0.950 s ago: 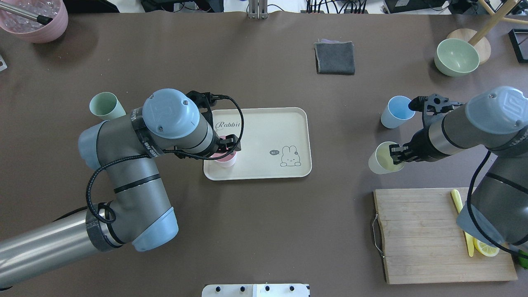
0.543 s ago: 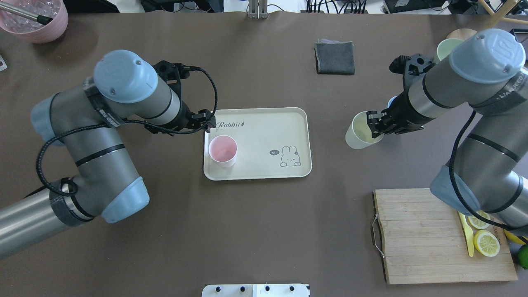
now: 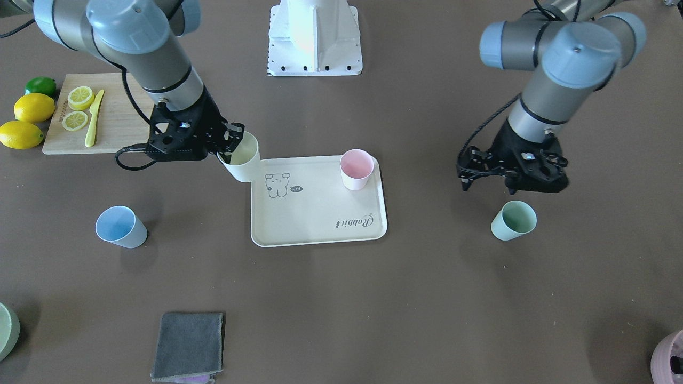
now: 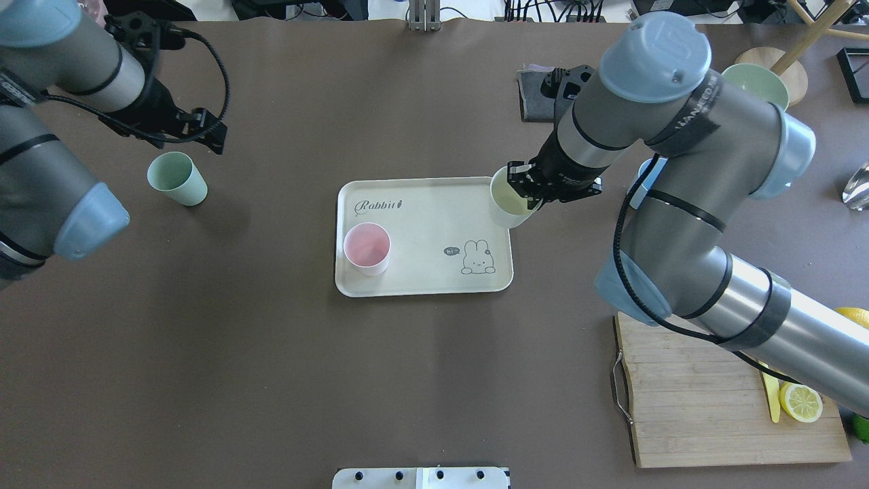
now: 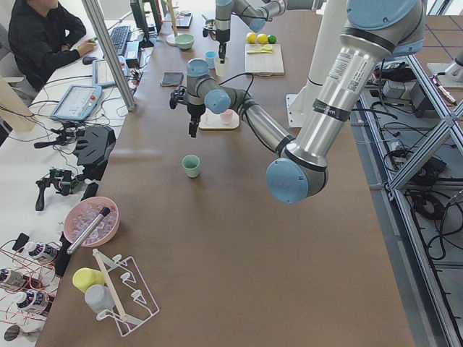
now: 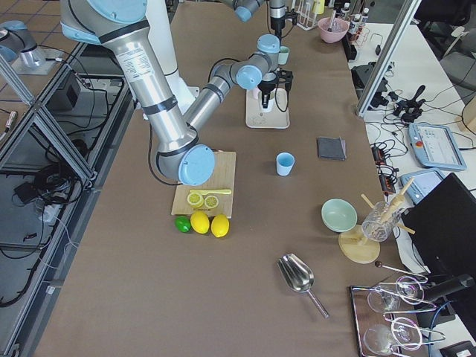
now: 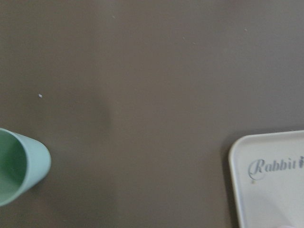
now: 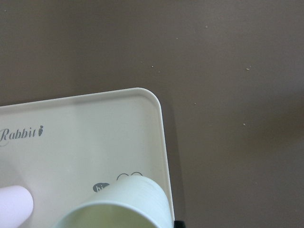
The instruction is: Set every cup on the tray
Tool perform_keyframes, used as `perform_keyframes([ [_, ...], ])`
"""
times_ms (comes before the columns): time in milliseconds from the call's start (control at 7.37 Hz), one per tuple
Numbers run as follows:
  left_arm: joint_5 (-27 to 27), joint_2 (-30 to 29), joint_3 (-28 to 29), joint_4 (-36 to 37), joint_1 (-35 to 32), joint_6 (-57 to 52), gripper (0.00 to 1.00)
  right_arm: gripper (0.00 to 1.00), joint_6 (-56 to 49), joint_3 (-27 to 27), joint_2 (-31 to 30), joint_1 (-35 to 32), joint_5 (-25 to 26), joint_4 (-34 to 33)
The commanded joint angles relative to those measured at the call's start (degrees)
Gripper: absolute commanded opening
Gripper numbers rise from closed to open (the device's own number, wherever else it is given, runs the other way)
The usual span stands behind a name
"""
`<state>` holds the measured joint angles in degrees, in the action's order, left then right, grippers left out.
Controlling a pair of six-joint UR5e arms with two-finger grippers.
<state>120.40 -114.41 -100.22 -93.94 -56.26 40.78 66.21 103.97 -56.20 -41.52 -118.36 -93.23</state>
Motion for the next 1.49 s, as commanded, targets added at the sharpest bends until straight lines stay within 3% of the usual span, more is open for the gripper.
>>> perform_keyframes([
  [0,1.07,2.16,6.41,-1.67,-5.34,-11.30,0.97,0.00,0.67,-6.12,2.84,2.93,1.90,3.72],
  [407,1.15,4.37,15.56,-17.02,-5.53,-7.84,0.97,0.00,1.99,-6.93,2.59,3.73,2.34,5.25],
  [1357,1.15,4.46,14.97,-18.38,-0.08,-0.35,0.97,0.00,1.99,-8.69,1.45,5.48,4.27,5.33],
])
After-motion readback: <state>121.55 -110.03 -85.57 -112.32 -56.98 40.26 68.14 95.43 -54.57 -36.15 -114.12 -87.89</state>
